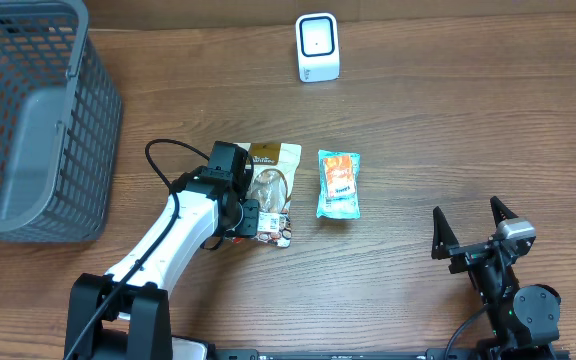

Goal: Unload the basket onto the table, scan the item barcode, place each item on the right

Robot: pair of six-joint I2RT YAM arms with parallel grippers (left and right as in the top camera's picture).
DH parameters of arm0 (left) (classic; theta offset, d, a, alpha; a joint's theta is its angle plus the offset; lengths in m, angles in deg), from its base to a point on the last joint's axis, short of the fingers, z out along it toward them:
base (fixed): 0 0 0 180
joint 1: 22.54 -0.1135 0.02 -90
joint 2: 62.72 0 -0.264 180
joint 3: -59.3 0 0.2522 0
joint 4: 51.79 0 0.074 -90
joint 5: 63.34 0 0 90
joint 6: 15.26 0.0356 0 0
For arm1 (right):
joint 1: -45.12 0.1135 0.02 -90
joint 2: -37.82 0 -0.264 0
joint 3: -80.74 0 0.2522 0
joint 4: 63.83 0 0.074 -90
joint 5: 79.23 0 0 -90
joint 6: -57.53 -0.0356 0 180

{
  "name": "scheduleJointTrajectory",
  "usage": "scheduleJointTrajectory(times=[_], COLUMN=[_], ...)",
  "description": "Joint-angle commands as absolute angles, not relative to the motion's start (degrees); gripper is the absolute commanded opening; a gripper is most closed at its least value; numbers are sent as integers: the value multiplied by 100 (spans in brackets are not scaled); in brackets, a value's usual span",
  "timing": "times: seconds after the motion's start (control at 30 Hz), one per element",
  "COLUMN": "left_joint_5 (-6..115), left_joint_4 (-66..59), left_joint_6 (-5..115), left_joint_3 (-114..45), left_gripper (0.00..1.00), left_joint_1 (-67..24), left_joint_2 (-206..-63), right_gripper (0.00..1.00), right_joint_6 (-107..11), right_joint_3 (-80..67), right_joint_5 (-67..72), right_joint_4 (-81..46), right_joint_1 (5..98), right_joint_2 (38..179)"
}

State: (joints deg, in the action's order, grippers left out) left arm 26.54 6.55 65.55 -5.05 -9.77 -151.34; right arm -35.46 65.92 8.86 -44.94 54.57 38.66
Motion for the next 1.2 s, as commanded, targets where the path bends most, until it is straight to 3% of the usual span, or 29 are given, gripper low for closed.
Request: scheduleJointTrajectory(times=[0.0, 0.17, 0.37, 0.47, 0.73, 0.93, 1.1, 1.13, 1.17], left_joint_5=[2715, 2711, 2711, 2713, 2604, 2584, 2619, 2604, 2604], left_joint_4=[647, 675, 850, 1027, 1147, 1147, 1099, 1095, 1097], left_joint_6=[6597, 6597, 6575, 6546, 6000, 5495, 5353, 5355, 5355], left_joint_3=[-448, -518, -708, -1043, -1539, -1539, -1539, -1539, -1539], left_gripper=[35, 30, 32, 41, 47, 58, 60, 64, 77], left_joint_1=[-940, -942, -944, -953, -1198, -1794, -2371, -2507, -2559], left_joint_2=[-15110, -15110, -15110, -15108, -15108, -15110, -15110, -15110, -15110], right_gripper=[100, 100, 100, 100, 100, 100, 100, 100, 100], right_joint_6=[-3541, -3541, -3539, -3539, -3541, -3541, -3539, -3539, -3541], right_joint_3=[6649, 6649, 6649, 6649, 6649, 6649, 6649, 6649, 6649], right_joint_5=[936, 936, 936, 936, 936, 936, 936, 936, 936], right_joint_4=[-4531, -4531, -4531, -4531, -4531, -4531, -4531, -4531, -4531], right_joint_1=[5442, 5442, 5442, 5442, 5442, 5442, 5442, 5442, 5442], right_joint_2=[3805, 3805, 3805, 3805, 3805, 3805, 3805, 3805, 3805])
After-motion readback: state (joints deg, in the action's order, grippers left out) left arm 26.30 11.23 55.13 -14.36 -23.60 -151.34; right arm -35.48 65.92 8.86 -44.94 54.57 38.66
